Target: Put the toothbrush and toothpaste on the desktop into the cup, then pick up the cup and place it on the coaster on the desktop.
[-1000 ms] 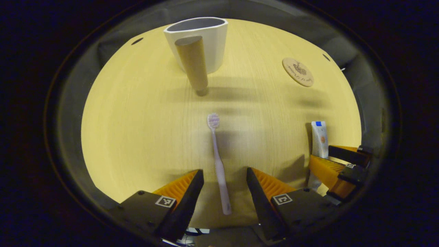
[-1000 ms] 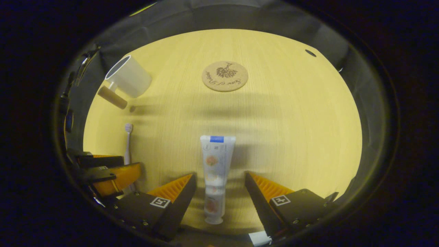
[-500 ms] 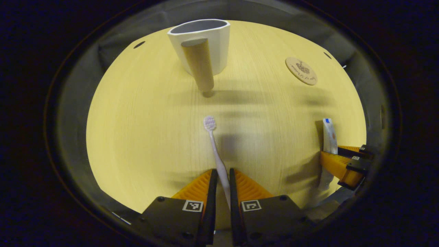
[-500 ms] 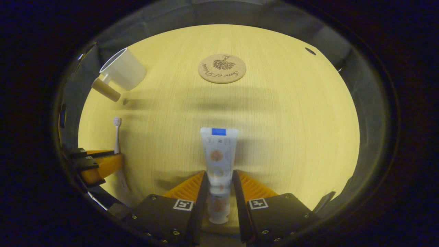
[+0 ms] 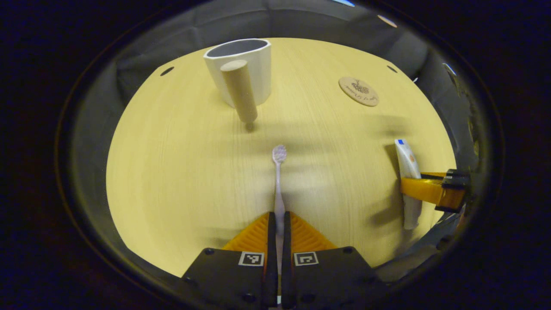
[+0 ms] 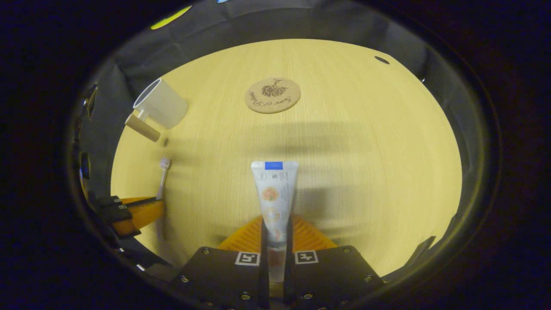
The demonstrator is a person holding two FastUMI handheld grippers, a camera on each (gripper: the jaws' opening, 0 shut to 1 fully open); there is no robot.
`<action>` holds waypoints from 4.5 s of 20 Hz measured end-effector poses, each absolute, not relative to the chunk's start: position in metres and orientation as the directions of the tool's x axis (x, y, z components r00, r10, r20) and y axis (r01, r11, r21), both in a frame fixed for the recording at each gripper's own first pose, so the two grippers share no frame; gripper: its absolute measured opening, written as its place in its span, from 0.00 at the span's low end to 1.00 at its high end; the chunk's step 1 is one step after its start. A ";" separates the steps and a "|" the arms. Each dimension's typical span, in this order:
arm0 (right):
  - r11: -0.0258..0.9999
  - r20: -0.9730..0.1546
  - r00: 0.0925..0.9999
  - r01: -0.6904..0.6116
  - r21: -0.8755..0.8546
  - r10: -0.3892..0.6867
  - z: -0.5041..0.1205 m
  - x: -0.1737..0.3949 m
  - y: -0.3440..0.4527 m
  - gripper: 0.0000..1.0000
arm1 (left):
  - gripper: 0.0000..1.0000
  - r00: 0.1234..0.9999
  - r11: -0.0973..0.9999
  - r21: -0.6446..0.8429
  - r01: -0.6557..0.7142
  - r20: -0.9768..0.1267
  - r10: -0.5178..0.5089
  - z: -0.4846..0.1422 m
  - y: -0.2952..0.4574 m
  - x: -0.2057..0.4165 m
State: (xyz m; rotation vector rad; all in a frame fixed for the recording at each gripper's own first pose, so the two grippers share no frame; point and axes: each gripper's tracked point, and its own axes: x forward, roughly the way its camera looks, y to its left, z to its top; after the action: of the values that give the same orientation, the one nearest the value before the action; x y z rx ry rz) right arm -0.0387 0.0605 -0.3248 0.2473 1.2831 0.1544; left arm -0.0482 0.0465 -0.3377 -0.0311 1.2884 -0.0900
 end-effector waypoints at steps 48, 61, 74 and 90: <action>0.933 -0.584 0.731 -0.222 0.285 0.352 -0.122 0.071 0.114 0.14 | 0.10 0.936 0.958 -0.275 0.079 -0.309 -0.166 -0.224 0.151 0.158; 0.913 -0.547 0.733 -0.282 0.296 0.404 -0.128 0.098 0.157 0.14 | 0.43 0.894 0.950 -0.304 0.068 -0.404 -0.193 -0.250 0.151 0.119; 0.852 -0.295 0.810 -0.418 0.315 0.507 -0.091 0.192 0.239 0.14 | 0.92 0.898 0.948 -0.316 0.023 -0.409 -0.158 -0.205 0.180 0.033; 0.858 -0.373 0.775 -0.485 0.168 0.511 -0.159 0.213 0.290 0.24 | 0.84 0.868 0.934 -0.354 -0.053 -0.479 -0.132 -0.222 0.209 -0.006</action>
State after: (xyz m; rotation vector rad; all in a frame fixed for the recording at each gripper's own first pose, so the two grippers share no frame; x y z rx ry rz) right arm 0.2131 0.2899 -0.1588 0.0636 0.4222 0.5393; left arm -0.0061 0.2092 -0.2222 -0.3676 0.5211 -0.0424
